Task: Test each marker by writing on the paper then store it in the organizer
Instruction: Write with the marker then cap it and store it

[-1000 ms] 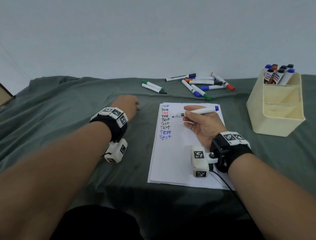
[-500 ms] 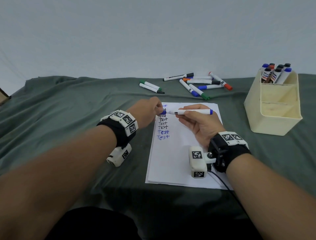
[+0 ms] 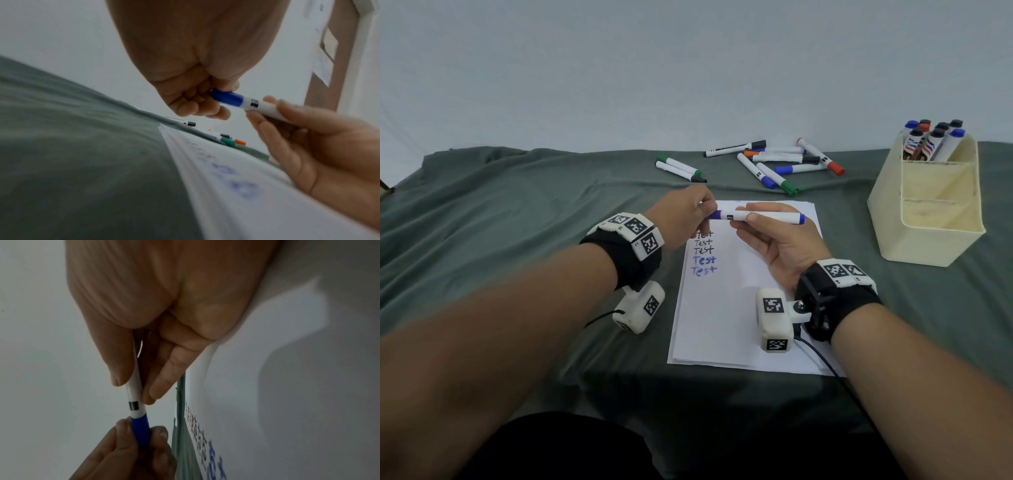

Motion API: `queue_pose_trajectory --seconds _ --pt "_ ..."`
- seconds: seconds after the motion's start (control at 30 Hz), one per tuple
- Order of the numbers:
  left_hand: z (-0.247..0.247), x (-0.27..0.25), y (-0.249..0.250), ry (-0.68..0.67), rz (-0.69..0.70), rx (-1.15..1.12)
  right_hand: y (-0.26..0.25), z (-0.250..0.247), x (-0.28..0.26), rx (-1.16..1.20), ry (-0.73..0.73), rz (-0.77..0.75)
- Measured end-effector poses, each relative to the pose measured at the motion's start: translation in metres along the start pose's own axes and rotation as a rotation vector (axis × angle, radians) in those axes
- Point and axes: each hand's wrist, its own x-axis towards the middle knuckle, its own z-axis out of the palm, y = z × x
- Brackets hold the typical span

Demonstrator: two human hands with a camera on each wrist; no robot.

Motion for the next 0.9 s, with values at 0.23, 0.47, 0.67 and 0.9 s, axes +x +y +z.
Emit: queue_pose_trajectory --seconds 0.23,0.47,0.67,0.9 --pt "0.003 0.004 0.007 -0.001 -0.038 0.024 0.001 0.0 0.0 0.022 0.019 -0.006" --pt "0.005 -0.001 0.0 -0.023 -0.052 0.082 0.001 0.001 0.001 -0.027 -0.002 -0.007" --pt "0.02 -0.005 -0.024 -0.265 -0.144 0.565 0.004 -0.002 0.008 0.083 0.099 -0.054" --pt "0.035 -0.002 -0.036 -0.407 -0.215 0.639 0.003 0.0 0.01 0.07 0.164 -0.078"
